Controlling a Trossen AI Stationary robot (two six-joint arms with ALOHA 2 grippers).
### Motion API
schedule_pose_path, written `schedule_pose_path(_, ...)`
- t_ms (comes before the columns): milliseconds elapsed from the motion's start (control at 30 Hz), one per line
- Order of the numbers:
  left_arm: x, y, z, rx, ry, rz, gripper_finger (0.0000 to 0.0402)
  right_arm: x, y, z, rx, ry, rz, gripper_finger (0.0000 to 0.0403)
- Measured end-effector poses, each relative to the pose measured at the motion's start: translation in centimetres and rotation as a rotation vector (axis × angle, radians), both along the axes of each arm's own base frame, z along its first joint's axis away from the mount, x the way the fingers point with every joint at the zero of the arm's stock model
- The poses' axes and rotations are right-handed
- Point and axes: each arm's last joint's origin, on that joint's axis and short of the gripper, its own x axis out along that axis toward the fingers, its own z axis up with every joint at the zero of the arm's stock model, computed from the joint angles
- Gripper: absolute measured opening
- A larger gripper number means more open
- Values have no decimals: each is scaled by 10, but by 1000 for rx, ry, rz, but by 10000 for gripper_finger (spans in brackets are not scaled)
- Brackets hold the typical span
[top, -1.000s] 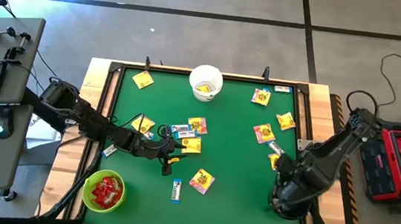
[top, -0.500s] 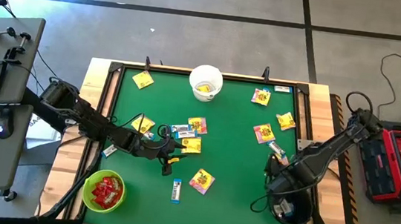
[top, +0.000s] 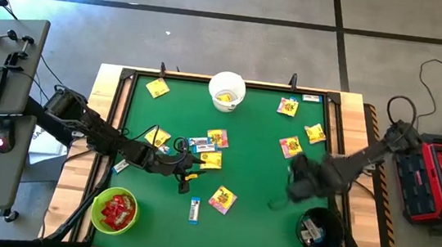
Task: Sort candy by brand, put in halloween buckets
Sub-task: Put the white candy into the black bucket
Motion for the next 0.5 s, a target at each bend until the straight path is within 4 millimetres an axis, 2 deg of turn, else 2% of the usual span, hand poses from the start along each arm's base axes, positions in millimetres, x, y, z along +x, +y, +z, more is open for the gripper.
schedule_pose_path(133, 0, 0, 0, 0, 0, 0, 147, 20, -48, 1, -124, -12, -79, 92)
schedule_pose_path(267, 0, 0, 0, 8, 2, -4, 147, 38, -104, 2, -203, -62, -156, 97)
schedule_pose_path(367, 0, 0, 0, 8, 2, -4, 147, 42, -144, -4, -225, -84, -208, 97)
schedule_pose_path(500, 0, 0, 0, 10, 4, -4, 147, 36, -189, -23, -256, -108, -290, 97)
